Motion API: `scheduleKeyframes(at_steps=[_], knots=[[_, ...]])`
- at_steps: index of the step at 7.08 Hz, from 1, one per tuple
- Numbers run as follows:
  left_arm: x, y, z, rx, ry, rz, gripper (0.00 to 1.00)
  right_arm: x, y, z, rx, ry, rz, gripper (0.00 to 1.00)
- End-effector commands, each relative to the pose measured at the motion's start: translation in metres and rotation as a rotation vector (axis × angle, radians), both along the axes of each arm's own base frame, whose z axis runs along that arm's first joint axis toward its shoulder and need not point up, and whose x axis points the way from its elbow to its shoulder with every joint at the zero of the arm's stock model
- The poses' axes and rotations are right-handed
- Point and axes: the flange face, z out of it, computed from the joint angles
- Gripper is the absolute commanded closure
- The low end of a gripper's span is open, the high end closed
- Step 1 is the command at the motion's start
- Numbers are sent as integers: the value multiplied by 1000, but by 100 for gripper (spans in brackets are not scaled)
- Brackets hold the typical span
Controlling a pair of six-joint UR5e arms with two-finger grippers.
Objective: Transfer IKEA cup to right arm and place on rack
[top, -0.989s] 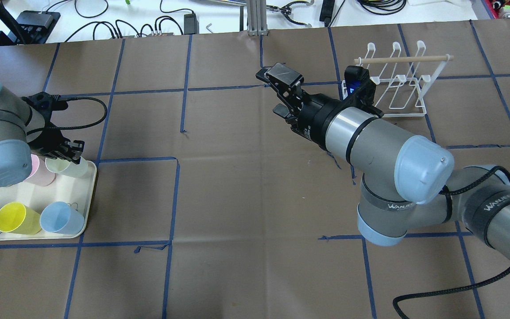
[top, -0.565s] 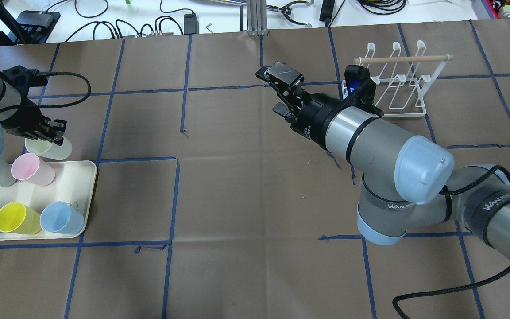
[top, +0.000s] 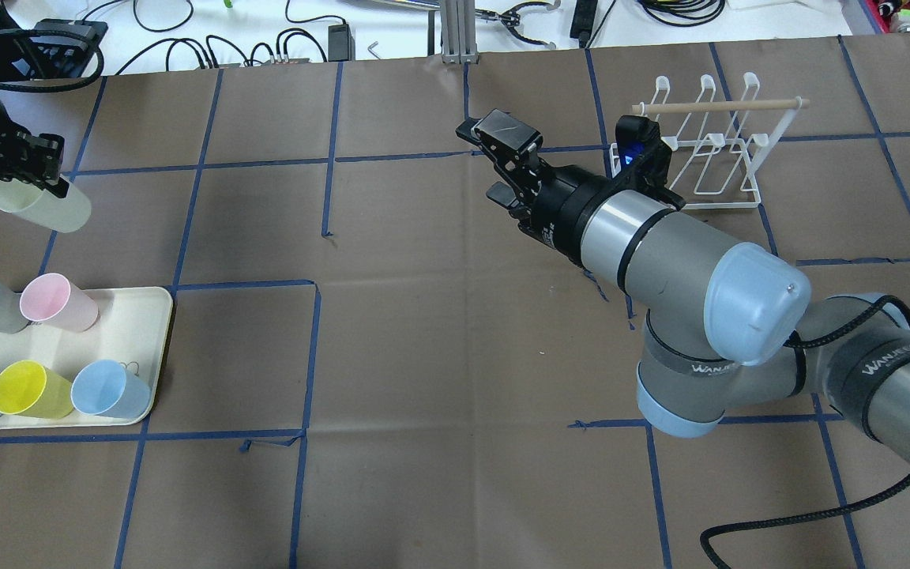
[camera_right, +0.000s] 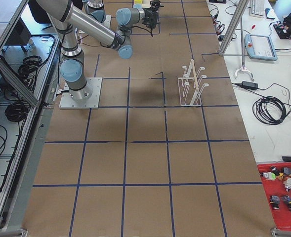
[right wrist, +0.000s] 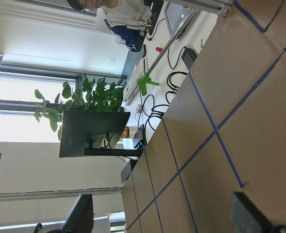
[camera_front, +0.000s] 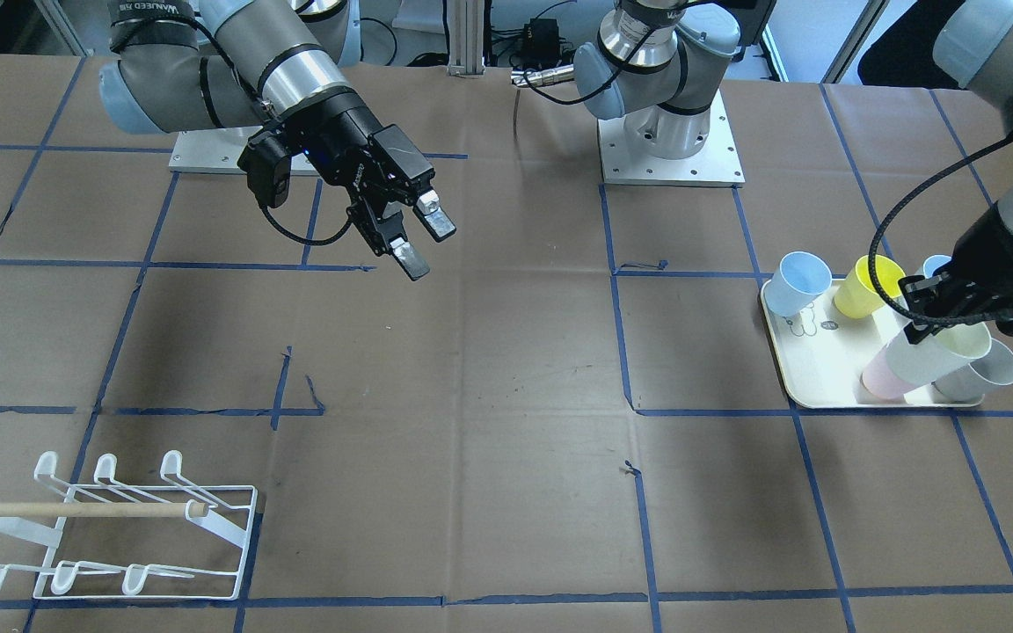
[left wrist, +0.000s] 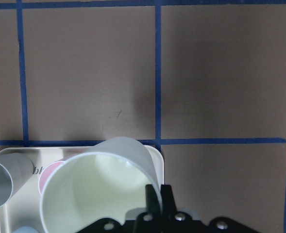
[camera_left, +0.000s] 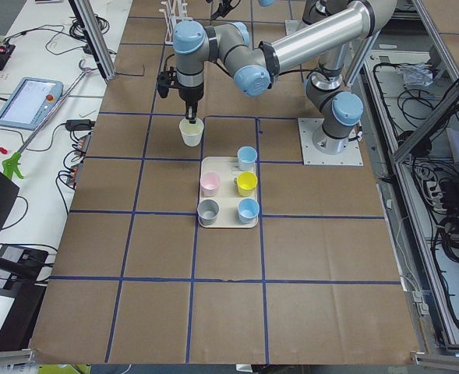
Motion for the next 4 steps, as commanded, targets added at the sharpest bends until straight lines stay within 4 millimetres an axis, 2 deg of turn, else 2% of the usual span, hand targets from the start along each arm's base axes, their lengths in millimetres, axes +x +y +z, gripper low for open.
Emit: scheduleKeyframes(at_steps=[1,4], knots=[[-23,-15,8,-130,157,-40,100,-1,0,0,0,0,-2,0],[-59,-28,15,-416,439,-170,100,-1,0,0,-6,-1,-2,0]])
